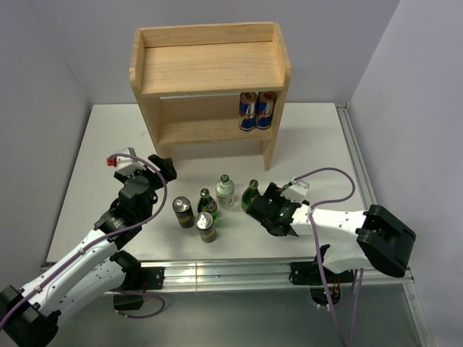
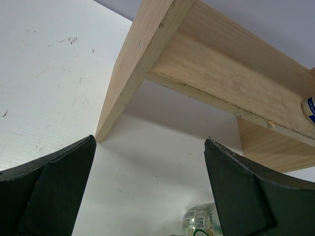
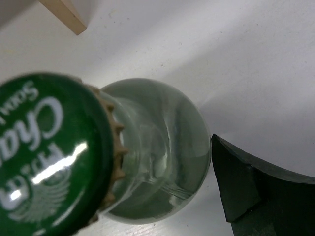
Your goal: Place and organize the beverage onto the shelf
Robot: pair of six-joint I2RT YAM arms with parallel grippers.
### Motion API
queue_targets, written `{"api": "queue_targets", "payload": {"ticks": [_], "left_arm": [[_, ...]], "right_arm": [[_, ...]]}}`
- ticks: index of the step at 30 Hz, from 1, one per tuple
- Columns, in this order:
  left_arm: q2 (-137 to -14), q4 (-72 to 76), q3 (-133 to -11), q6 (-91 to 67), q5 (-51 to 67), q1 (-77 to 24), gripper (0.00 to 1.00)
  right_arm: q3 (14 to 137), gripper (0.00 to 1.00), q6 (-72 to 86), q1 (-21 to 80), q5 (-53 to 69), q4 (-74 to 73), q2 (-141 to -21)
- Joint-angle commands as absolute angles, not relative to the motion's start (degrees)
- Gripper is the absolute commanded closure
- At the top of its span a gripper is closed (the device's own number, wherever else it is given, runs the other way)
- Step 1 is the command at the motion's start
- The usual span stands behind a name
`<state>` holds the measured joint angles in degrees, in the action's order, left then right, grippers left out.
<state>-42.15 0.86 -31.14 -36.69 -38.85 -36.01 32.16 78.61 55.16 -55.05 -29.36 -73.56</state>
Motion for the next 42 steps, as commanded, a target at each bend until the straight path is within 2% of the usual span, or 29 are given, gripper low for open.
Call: {"api": "queue_targets", "payload": {"ticks": [1,13,19,22,23,25,26,28,29,30,38,42], "left_arm": [[-41.7,3.2,-31.0,-37.1,-38.3,-36.2,0.01],[-41.5,3.3,-30.8,-37.2,-38.1,-36.2,0.01],[-41.7,3.1,-30.8,-37.3,-38.1,-36.3,0.01],[-41.6,3.3,-30.7,-37.4,-38.1,-36.2,0.01],[-41.6,3.3,-30.7,-37.3,-38.0,-36.2,0.01],[-41.7,3.3,-30.7,-37.3,-38.0,-36.2,0.01],[-41.7,3.3,-30.8,-37.3,-38.0,-36.2,0.01],[-41.7,3.2,-30.8,-37.3,-38.1,-36.2,0.01],[-41.7,3.2,-30.8,-37.3,-38.1,-36.3,0.01],[-41.6,3.1,-30.8,-37.3,-38.0,-36.3,0.01],[-41.2,3.1,-30.7,-37.3,-37.7,-36.4,0.01],[-41.0,2.9,-30.8,-37.1,-37.6,-36.3,0.01]], "right_arm": [[33.7,0.00,79.7,54.7,-58.8,-27.9,-76.0],[34.2,0.04,80.4,53.4,-64.2,-26.0,-80.2],[34.8,0.15,78.1,52.0,-64.3,-23.7,-81.7],[34.3,0.32,76.1,50.8,-63.6,-20.9,-81.8],[34.1,0.55,75.3,50.0,-63.5,-19.8,-82.0],[33.9,0.69,74.5,49.2,-62.6,-18.5,-82.9],[34.3,0.80,74.0,48.5,-62.4,-18.3,-83.4],[34.5,0.88,73.6,48.4,-62.1,-18.3,-83.8],[34.7,0.97,73.7,48.4,-62.1,-18.9,-83.8],[35.0,1.00,73.7,48.4,-61.7,-19.5,-83.2],[39.4,1.00,71.0,52.6,-63.8,-27.9,-73.0],[43.0,1.00,60.0,55.6,-64.9,-27.6,-66.0]]}}
